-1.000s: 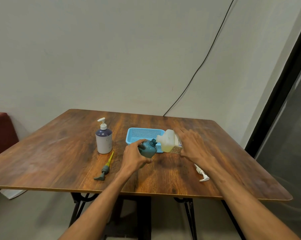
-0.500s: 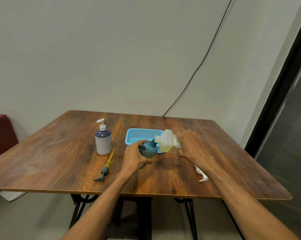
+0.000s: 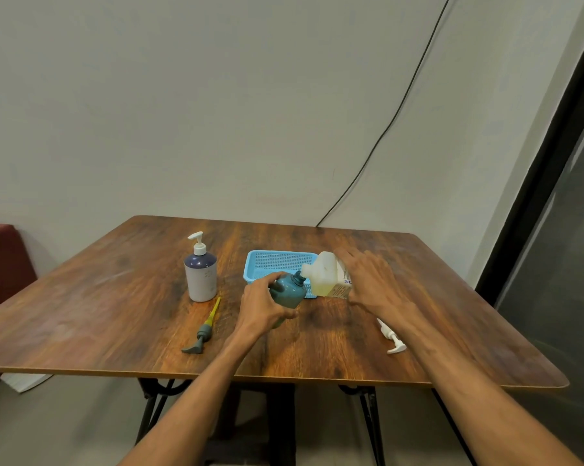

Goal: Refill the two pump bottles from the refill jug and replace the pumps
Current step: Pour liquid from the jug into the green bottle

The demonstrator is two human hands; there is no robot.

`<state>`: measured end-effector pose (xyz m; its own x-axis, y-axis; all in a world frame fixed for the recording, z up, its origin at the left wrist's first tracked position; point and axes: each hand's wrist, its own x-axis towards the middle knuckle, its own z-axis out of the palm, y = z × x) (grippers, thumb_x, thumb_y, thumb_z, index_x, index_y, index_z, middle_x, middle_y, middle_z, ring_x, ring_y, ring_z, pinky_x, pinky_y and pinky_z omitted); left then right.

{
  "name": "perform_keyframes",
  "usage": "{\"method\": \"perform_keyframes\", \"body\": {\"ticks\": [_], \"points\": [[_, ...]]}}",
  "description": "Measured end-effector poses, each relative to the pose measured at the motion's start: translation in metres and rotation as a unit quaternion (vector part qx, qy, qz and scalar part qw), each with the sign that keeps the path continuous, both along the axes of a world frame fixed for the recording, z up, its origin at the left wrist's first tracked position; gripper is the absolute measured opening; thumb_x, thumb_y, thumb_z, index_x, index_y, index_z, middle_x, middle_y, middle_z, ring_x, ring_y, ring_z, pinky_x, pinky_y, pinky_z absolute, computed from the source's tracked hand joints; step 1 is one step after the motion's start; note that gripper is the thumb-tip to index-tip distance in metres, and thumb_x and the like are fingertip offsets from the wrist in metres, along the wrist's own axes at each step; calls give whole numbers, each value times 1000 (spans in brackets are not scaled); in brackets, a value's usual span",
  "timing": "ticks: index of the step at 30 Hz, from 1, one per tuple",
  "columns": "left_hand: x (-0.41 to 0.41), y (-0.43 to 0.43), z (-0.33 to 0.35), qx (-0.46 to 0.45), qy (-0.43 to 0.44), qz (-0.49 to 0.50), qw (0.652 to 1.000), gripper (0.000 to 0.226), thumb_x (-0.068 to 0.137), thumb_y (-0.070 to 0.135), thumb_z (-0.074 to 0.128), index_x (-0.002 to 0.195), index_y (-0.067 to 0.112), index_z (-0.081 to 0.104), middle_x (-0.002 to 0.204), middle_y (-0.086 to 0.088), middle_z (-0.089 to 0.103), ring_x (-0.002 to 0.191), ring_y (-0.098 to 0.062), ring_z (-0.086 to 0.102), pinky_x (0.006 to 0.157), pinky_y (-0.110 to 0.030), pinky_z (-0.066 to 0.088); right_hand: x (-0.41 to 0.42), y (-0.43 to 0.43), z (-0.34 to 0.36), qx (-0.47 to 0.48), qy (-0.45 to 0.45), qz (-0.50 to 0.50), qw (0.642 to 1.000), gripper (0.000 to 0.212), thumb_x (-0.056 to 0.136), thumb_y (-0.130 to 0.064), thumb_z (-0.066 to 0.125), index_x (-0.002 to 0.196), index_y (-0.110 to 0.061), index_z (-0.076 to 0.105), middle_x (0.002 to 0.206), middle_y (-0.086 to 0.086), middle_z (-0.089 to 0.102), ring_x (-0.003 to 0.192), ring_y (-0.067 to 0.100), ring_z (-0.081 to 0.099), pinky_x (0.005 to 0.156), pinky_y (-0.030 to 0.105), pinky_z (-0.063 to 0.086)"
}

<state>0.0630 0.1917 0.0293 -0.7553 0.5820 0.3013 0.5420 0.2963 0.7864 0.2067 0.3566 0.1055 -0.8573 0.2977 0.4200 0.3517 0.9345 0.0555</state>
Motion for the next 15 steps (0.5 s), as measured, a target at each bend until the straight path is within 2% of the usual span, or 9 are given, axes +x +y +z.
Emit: {"method": "perform_keyframes", "body": {"ticks": [6,15], "points": [[1,0,0,3,-5,-5,1000,84,59,18,94,134,19,56,119,0,63,99,-7,56,79,-18,45,3,-1,2,4,-11,0,1000,75,72,-29,81,137,-21,45,117,3,60,102,26,57,82,38,49],[1,-1,1,6,-2,-9,1000,83,60,18,93,134,18,56,122,0,62,101,-7,55,81,-18,45,2,-1,2,10,-5,-3,1000,71,70,-27,82,132,-21,48,113,3,61,99,26,58,78,38,48]]}}
